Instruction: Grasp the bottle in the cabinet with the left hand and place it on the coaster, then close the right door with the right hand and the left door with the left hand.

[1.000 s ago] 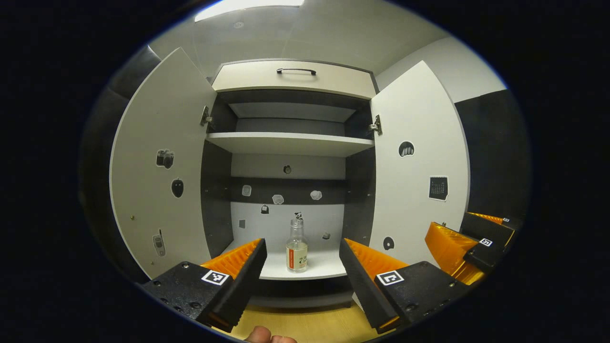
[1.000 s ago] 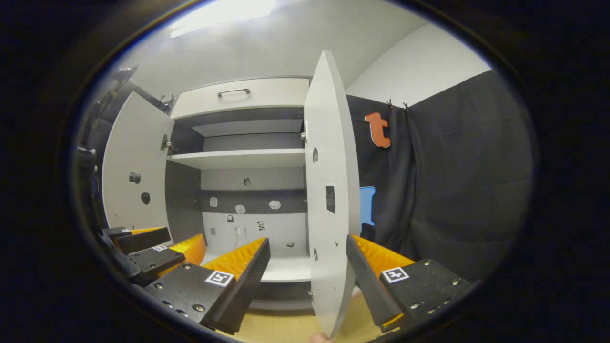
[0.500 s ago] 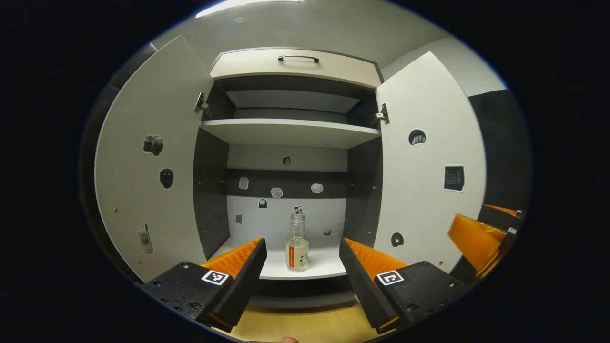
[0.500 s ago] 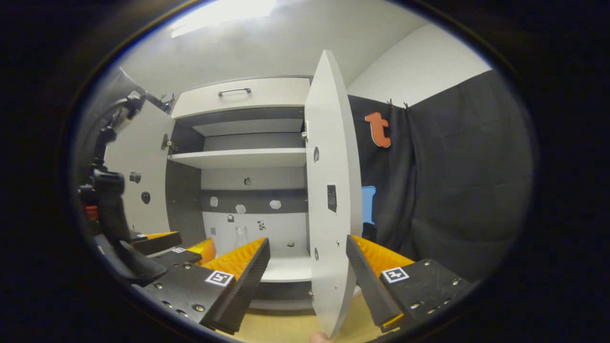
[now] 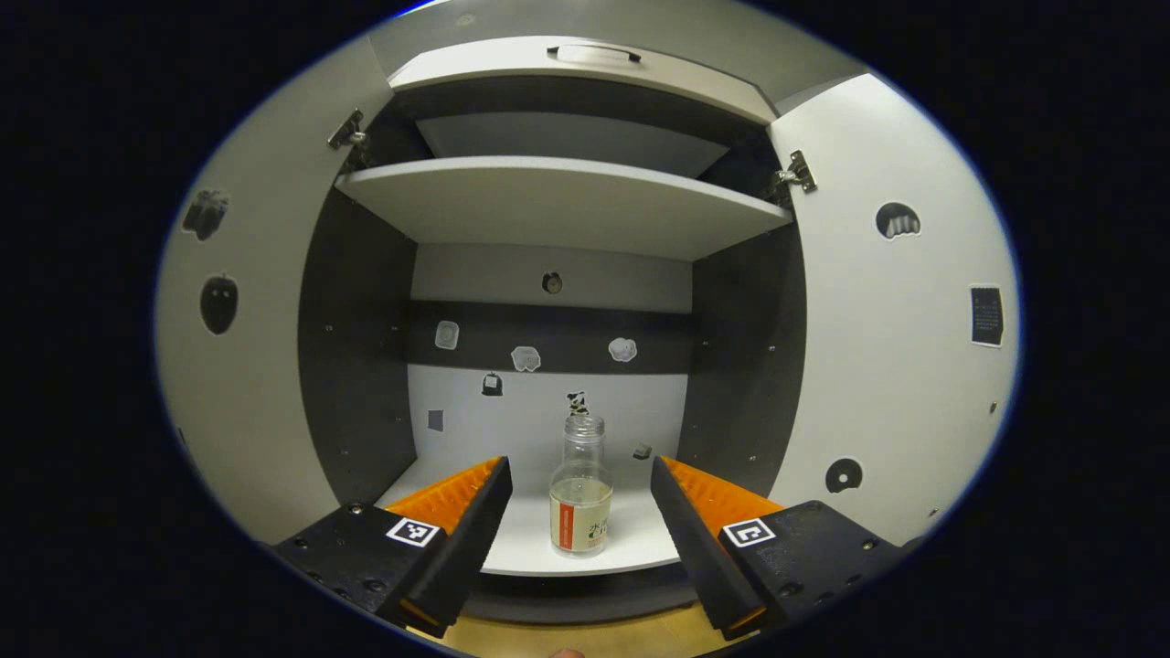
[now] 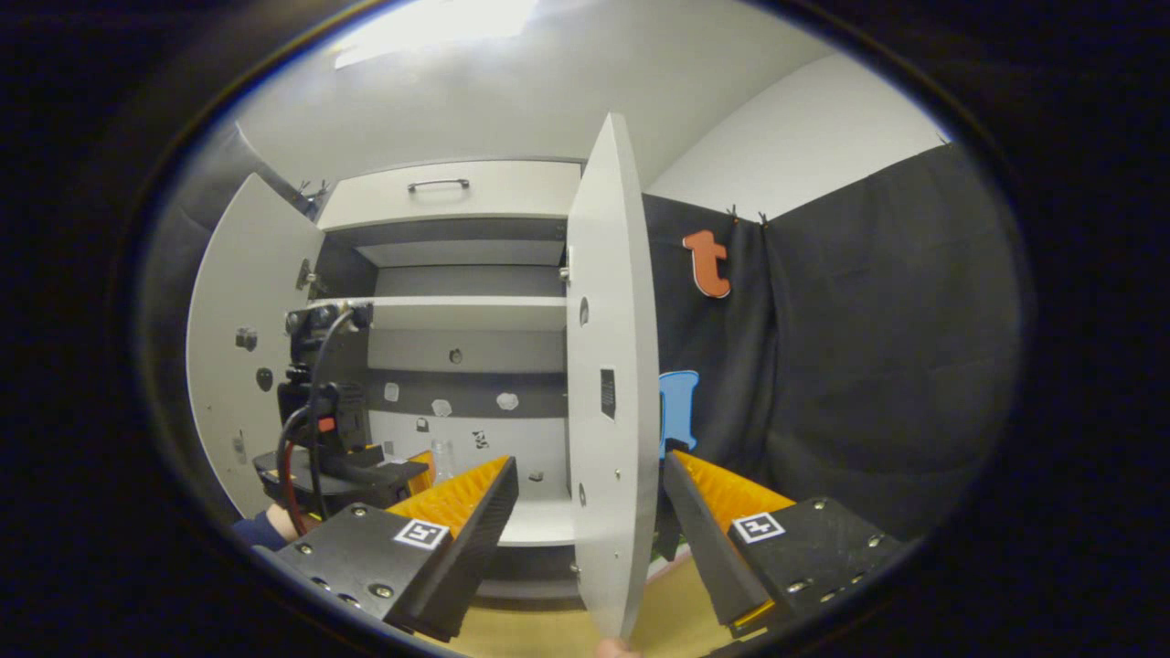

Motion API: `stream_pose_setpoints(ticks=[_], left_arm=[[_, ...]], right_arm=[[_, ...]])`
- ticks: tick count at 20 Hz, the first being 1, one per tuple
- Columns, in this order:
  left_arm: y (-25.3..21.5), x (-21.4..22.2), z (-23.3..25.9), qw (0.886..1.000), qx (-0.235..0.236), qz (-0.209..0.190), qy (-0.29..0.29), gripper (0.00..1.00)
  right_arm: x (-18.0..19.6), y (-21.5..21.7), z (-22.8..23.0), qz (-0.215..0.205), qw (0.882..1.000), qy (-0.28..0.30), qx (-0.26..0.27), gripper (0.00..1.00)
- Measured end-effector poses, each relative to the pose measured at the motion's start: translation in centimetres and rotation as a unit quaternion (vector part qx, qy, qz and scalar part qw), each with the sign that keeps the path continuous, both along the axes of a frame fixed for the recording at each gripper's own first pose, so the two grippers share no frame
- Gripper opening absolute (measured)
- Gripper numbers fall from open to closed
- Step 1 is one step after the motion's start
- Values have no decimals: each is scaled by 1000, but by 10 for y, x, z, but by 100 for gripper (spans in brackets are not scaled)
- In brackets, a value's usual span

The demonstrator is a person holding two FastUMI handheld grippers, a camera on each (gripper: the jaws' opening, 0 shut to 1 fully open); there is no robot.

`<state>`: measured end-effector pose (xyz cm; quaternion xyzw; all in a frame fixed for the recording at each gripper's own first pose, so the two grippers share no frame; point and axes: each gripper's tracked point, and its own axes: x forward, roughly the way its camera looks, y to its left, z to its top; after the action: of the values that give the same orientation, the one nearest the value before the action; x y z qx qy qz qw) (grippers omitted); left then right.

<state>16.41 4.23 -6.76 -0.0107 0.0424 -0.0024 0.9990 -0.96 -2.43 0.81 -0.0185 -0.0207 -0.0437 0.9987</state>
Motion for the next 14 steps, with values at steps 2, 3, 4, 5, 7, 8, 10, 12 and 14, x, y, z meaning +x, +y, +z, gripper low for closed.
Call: stream_pose_setpoints(ticks=[2, 3, 4, 5, 7, 8, 10, 12, 14], left_arm=[[2, 21, -9, 1000, -2, -1, 5, 97], [2, 31, -13, 1000, -4, -4, 7, 97], [1, 40, -15, 1000, -3, -8, 7, 96], [1, 49, -19, 1000, -1, -13, 11, 96], [0, 66, -26, 1000, 3, -18, 16, 97], [-1, 73, -27, 1000, 0, -20, 15, 97], [2, 87, -33, 1000, -4, -15, 23, 96], [10, 101, -38, 999, -5, -3, 32, 96], [11, 110, -43, 999, -11, -3, 43, 97]], right_arm=[[1, -8, 2, -11, 1000, -1, -1, 97], [2, -12, 1, -16, 1000, -1, -3, 97], [3, -16, 0, -21, 1000, -1, -5, 97], [5, -18, 0, -25, 1000, -1, -6, 97], [7, -20, 1, -30, 1000, -1, -6, 97], [9, -21, 2, -31, 1000, -2, -7, 97], [12, -22, 0, -32, 999, -2, -7, 97], [15, -22, -2, -32, 999, 0, -8, 97], [17, -23, -5, -34, 999, 1, -12, 97]])
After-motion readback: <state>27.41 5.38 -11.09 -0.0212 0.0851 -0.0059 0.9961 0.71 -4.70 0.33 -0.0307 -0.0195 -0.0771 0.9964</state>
